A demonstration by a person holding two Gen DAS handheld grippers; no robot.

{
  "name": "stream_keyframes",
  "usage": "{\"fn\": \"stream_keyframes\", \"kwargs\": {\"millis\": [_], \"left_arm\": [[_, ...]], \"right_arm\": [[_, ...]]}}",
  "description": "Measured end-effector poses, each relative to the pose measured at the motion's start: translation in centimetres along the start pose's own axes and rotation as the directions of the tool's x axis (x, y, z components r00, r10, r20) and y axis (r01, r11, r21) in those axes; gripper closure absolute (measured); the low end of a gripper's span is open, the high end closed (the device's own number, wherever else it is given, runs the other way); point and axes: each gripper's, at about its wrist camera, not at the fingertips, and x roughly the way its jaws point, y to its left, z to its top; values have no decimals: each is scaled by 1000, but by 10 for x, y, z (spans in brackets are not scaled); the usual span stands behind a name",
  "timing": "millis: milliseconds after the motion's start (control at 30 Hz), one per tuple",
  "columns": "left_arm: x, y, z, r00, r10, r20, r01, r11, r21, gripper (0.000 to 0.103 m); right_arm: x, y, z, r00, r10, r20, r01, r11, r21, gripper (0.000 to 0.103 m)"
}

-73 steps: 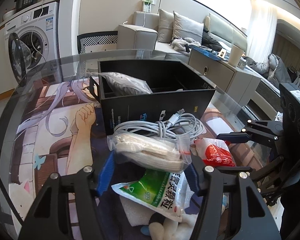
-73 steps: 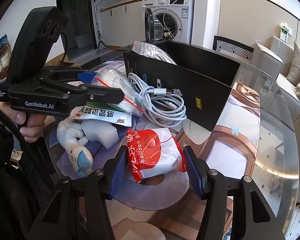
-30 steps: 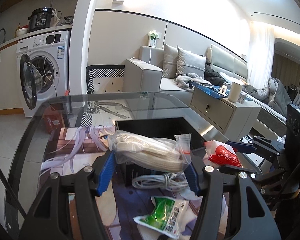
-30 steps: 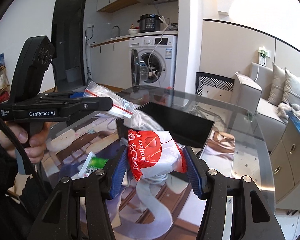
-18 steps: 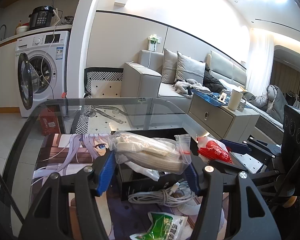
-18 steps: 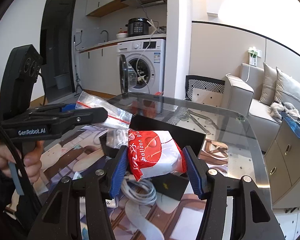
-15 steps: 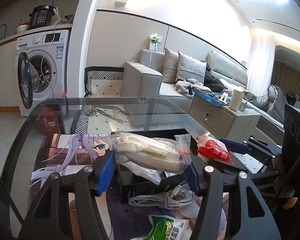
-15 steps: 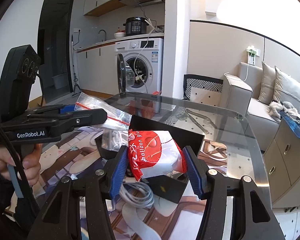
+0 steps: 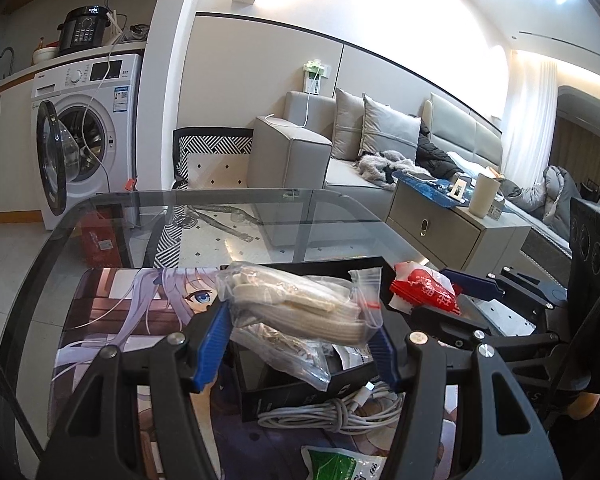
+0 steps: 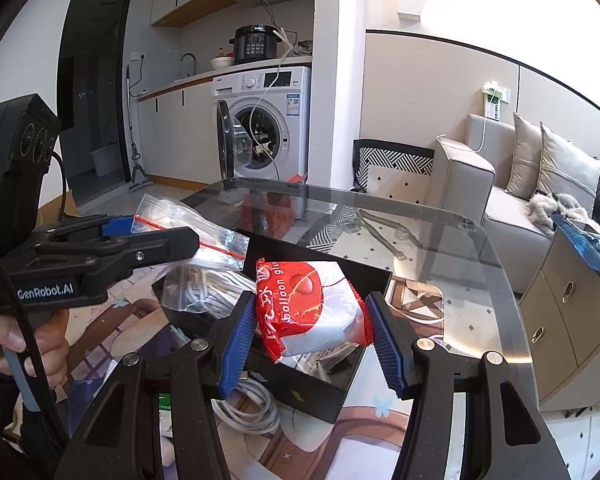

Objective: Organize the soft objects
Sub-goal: 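Lift the zip bag with the left gripper while the right lifts the red bag toward the box, then open the left gripper over the black box while the right releases the red bag inside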

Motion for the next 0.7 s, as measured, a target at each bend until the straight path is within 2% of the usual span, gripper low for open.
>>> {"fn": "stream_keyframes", "kwargs": {"millis": [700], "left_arm": [[39,-4,-11,998,15,-67,-12,999,50,42]], "right_arm": [[40,-10,1,999,1,-45,-2,1000,-28,47]]}}
